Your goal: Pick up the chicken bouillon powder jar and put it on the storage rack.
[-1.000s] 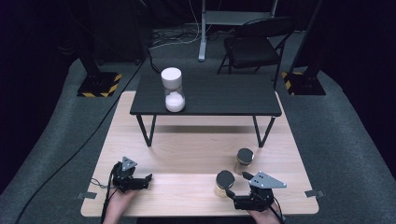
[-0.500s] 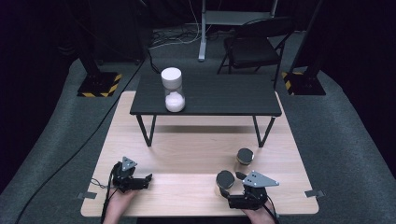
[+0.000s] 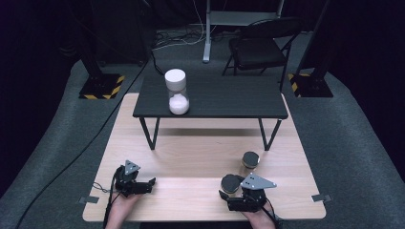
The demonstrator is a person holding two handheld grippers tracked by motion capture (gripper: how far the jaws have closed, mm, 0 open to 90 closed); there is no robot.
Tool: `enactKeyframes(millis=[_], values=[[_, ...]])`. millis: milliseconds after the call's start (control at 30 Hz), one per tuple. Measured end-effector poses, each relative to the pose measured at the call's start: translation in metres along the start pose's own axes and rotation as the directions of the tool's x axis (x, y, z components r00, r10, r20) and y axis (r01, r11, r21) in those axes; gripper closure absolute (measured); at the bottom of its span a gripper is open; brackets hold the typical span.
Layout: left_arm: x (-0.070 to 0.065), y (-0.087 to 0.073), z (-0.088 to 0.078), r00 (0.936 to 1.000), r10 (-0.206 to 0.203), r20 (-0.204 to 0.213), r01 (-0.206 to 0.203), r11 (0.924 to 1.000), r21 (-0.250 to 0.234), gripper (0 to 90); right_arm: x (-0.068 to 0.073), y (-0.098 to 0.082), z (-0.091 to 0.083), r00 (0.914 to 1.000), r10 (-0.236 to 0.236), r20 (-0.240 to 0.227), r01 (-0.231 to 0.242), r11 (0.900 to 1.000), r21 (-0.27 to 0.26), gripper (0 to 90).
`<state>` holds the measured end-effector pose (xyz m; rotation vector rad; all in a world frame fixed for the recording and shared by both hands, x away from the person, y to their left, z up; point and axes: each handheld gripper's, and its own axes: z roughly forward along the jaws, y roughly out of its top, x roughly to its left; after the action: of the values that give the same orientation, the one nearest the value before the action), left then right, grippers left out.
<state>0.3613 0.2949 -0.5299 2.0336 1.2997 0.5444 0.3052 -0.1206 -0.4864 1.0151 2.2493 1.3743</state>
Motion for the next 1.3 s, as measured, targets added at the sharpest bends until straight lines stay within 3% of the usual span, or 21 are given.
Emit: enactKeyframes(millis=[267,400,767,1300], values=[[0.0,0.0,0.0,1.0,0.0,0.0,0.0,1.0,0.0,2.6,0.0,-0.003,0.009,0.9999,-0.015,0.008,0.015,1.0,0.017,20.8],[0.0,0.0,0.0,1.0,0.0,0.0,0.0,1.0,0.0,2.6,0.001,-0.006,0.013,0.9993,-0.032,0.02,0.031,0.999,0.023,26.2],[0.0,0.0,0.0,1.0,0.0,0.0,0.0,1.0,0.0,2.5,0.002,-0.003,0.009,0.9979,-0.032,0.057,0.031,0.999,0.017,30.3],[0.0,0.0,0.0,1.0,0.0,0.0,0.0,1.0,0.0,2.5,-0.001,0.018,-0.005,0.9988,-0.03,0.039,0.03,1.0,-0.001,30.4]])
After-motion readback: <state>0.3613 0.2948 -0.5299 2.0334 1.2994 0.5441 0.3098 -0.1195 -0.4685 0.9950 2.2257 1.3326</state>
